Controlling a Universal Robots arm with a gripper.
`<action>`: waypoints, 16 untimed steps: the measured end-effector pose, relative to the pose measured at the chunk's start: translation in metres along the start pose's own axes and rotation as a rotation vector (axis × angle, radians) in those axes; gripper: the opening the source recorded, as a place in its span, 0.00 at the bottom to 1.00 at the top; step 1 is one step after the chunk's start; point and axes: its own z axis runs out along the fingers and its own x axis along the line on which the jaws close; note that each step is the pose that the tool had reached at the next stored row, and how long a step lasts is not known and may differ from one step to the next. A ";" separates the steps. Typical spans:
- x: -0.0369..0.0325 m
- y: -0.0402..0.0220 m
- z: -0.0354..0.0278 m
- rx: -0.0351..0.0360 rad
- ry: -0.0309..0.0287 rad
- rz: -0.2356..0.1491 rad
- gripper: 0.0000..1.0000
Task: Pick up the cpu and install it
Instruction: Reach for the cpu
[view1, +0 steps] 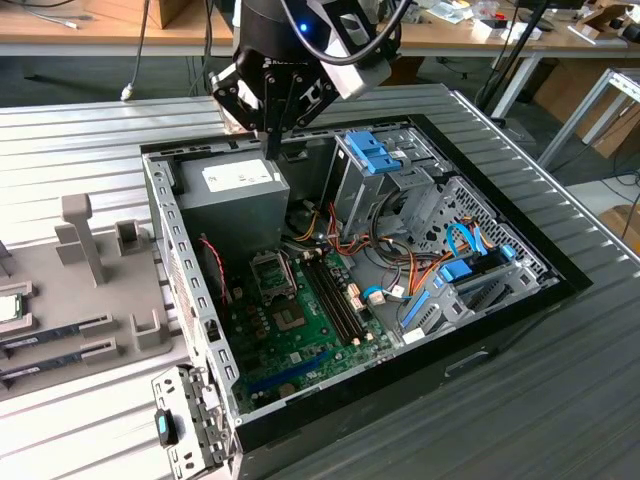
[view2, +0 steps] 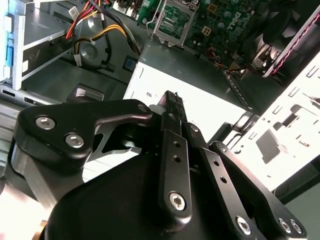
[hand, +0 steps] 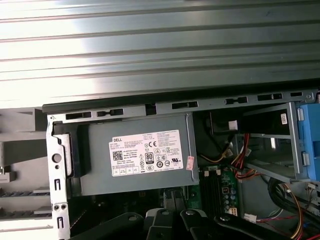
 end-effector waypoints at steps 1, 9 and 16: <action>0.0003 0.0000 0.0000 0.0000 0.0000 0.000 0.11; 0.0059 -0.0004 -0.0002 0.0000 0.0000 0.000 0.11; 0.0090 -0.0007 -0.0003 0.0000 0.0000 0.000 0.11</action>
